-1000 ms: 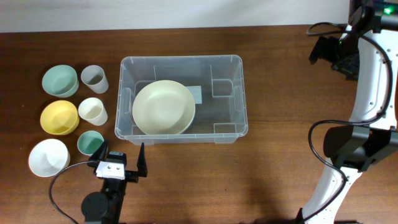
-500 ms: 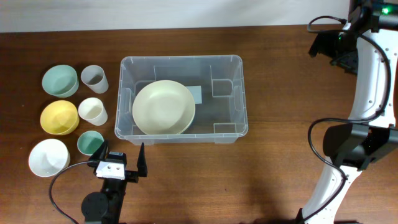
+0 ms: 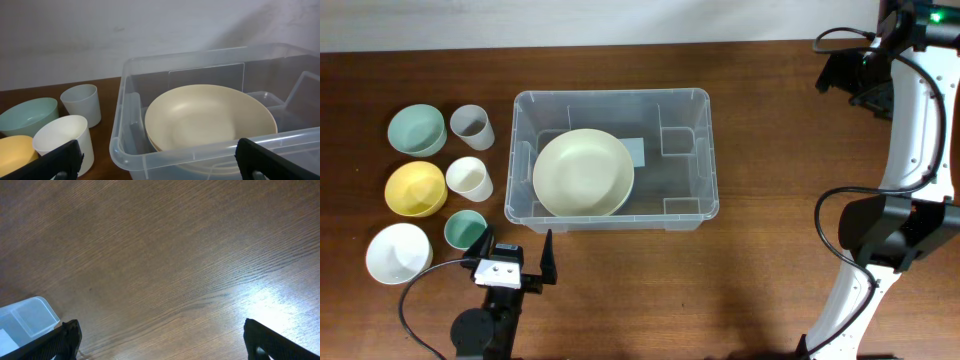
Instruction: Pack container
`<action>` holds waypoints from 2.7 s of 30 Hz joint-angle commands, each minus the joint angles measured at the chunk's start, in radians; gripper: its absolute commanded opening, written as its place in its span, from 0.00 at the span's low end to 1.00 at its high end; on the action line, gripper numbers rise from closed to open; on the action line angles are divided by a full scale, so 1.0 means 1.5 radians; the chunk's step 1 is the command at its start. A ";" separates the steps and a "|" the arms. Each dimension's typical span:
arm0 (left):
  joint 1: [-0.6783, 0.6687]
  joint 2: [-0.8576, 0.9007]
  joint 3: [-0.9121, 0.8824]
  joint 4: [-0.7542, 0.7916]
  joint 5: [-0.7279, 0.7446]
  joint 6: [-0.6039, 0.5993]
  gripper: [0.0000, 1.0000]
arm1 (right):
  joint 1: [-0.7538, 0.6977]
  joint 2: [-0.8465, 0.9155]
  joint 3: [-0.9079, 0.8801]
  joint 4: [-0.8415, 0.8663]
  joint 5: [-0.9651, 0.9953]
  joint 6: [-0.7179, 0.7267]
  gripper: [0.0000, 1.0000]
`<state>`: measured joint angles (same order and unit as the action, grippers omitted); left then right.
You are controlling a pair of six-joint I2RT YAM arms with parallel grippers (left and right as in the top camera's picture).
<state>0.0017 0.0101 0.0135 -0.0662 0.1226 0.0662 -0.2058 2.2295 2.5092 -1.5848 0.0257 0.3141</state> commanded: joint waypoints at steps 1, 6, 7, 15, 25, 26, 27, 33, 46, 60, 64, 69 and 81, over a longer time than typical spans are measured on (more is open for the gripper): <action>0.004 -0.003 -0.003 -0.002 0.000 -0.004 1.00 | 0.002 0.006 -0.004 0.003 0.013 0.005 0.99; 0.004 -0.003 -0.003 -0.002 0.000 -0.004 1.00 | 0.002 0.006 -0.004 0.003 0.013 0.005 0.99; 0.004 -0.003 -0.003 -0.002 0.000 -0.004 1.00 | 0.002 0.006 -0.004 0.003 0.013 0.005 0.99; 0.004 -0.003 -0.003 0.170 0.016 -0.004 1.00 | 0.002 0.006 -0.004 0.003 0.013 0.005 0.99; 0.009 0.124 0.136 0.227 0.036 0.109 1.00 | 0.002 0.006 -0.004 0.003 0.013 0.005 0.99; 0.014 0.168 0.184 0.215 0.035 0.123 1.00 | 0.002 0.006 -0.004 0.003 0.013 0.005 0.99; 0.018 0.205 0.227 0.196 0.036 0.127 1.00 | 0.002 0.006 -0.004 0.003 0.013 0.005 0.99; 0.028 0.443 0.541 -0.066 0.098 0.161 1.00 | 0.002 0.006 -0.004 0.003 0.013 0.005 0.99; 0.114 0.727 1.032 -0.565 -0.236 -0.057 1.00 | 0.002 0.006 -0.004 0.003 0.013 0.005 0.99; 0.269 0.819 1.057 -0.730 -0.310 -0.415 1.00 | 0.002 0.006 -0.004 0.003 0.013 0.005 0.99; 0.382 0.848 1.056 -0.794 -0.253 -0.500 1.00 | 0.002 0.006 -0.004 0.003 0.013 0.005 0.99; 0.476 0.916 1.056 -0.846 -0.201 -0.500 1.00 | 0.002 0.006 -0.004 0.003 0.013 0.005 0.99; 0.510 1.153 1.056 -0.869 -0.144 -0.500 1.00 | 0.002 0.006 -0.004 0.003 0.013 0.005 0.99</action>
<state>0.7624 1.6775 1.5951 -1.3724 -0.1238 -0.6708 -0.2062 2.2303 2.5065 -1.5814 0.0292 0.3141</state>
